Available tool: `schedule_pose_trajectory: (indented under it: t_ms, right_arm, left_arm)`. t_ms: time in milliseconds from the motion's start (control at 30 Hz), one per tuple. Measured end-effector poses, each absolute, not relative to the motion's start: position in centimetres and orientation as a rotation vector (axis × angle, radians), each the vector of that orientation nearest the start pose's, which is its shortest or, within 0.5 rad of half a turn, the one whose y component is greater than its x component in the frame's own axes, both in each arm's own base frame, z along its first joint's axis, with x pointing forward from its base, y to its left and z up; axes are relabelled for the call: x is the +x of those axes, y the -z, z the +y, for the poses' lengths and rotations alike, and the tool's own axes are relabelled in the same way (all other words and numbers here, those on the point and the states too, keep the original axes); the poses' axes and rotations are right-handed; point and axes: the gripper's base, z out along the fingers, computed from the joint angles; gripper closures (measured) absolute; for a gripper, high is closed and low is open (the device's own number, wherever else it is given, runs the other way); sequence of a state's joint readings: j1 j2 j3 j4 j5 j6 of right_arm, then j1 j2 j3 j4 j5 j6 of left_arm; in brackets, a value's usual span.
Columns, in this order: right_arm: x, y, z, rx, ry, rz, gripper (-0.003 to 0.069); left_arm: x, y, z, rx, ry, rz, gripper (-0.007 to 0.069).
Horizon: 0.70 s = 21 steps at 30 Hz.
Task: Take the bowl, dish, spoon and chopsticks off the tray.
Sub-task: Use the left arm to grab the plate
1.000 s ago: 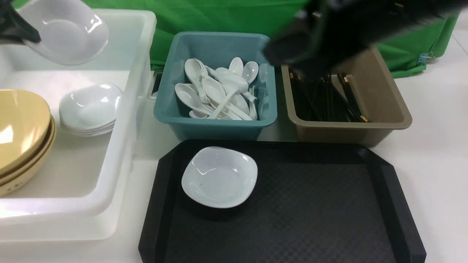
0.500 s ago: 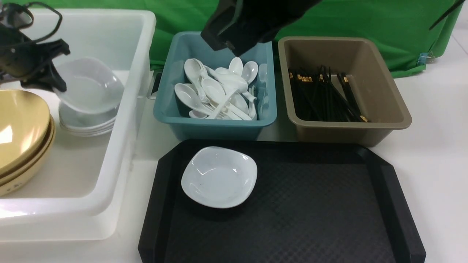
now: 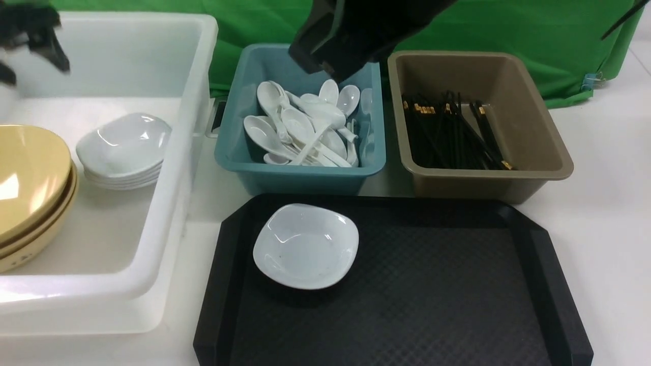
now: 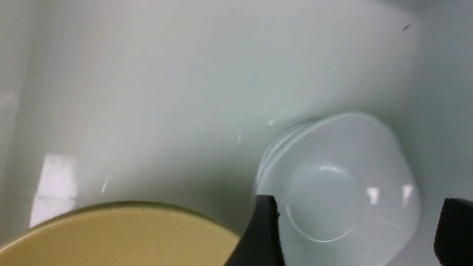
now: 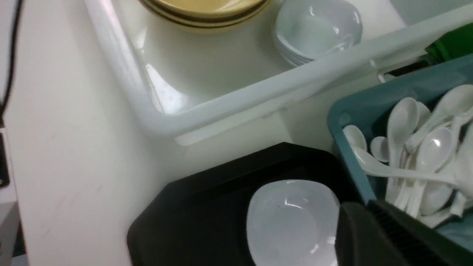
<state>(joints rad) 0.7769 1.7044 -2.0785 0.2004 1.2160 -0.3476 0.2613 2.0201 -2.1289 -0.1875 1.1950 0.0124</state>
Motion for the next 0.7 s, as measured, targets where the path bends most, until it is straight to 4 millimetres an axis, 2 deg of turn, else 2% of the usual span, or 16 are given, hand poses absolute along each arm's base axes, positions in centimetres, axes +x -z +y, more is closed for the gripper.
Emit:
schedule_pose_trajectory:
  t_ms: [33,67,100,167,233,267,333,400,433,500,533,567,633,700]
  right_arm:
    - [24.3,-47.3,25.3,-1.22,-0.385,1.991,0.0637]
    - [24.3,-47.8,24.4,-1.166,-0.306,2.0,0.0637]
    - [24.3,-47.9,24.0,-1.156,-0.275,1.998,0.0637]
    - [24.2,-48.7,22.1,-1.069,-0.143,2.002,0.0637]
    - [24.1,-49.2,20.5,-0.995,-0.074,2.018,0.0637]
    - [23.9,-49.6,19.0,-0.946,-0.044,2.023,0.0637]
    - [23.5,-49.5,16.9,-0.873,-0.011,2.059,0.0637]
    - [23.3,-48.5,14.9,-0.822,0.029,2.119,0.0637]
    - [23.1,-48.5,14.6,-0.818,0.033,2.119,0.0637]
    - [22.9,-47.3,13.6,-0.793,0.053,2.171,0.0637]
    - [22.5,-46.5,12.9,-0.776,0.06,2.203,0.0637]
    - [22.5,-46.4,12.8,-0.775,0.061,2.207,0.0637]
    - [21.9,-45.5,12.3,-0.762,0.059,2.226,0.0637]
    - [21.7,-45.3,12.2,-0.764,0.057,2.224,0.0637]
  left_arm:
    - [42.8,-38.0,8.2,-0.254,0.159,2.476,0.0129]
    - [42.0,-39.9,5.5,-0.156,0.207,2.438,0.0202]
    - [41.7,-40.5,5.0,-0.139,0.215,2.426,0.0233]
    - [40.2,-42.2,-0.5,0.06,0.308,2.396,0.0443]
    - [38.9,-42.5,-4.6,0.219,0.355,2.399,0.0549]
    - [38.1,-41.5,-8.1,0.336,0.389,2.435,0.0593]
    - [37.0,-39.2,-12.1,0.476,0.398,2.511,0.0615]
    - [36.4,-35.9,-14.9,0.578,0.339,2.614,0.0613]
    - [36.4,-35.1,-15.4,0.591,0.322,2.638,0.0611]
    - [36.2,-32.3,-16.7,0.603,0.241,2.73,0.0596]
    - [36.3,-29.8,-17.7,0.606,0.188,2.805,0.0565]
    - [36.3,-29.5,-17.8,0.595,0.181,2.816,0.0561]
    - [36.9,-26.9,-18.4,0.58,0.162,2.887,0.0495]
    - [37.3,-25.9,-18.6,0.572,0.154,2.913,0.0452]
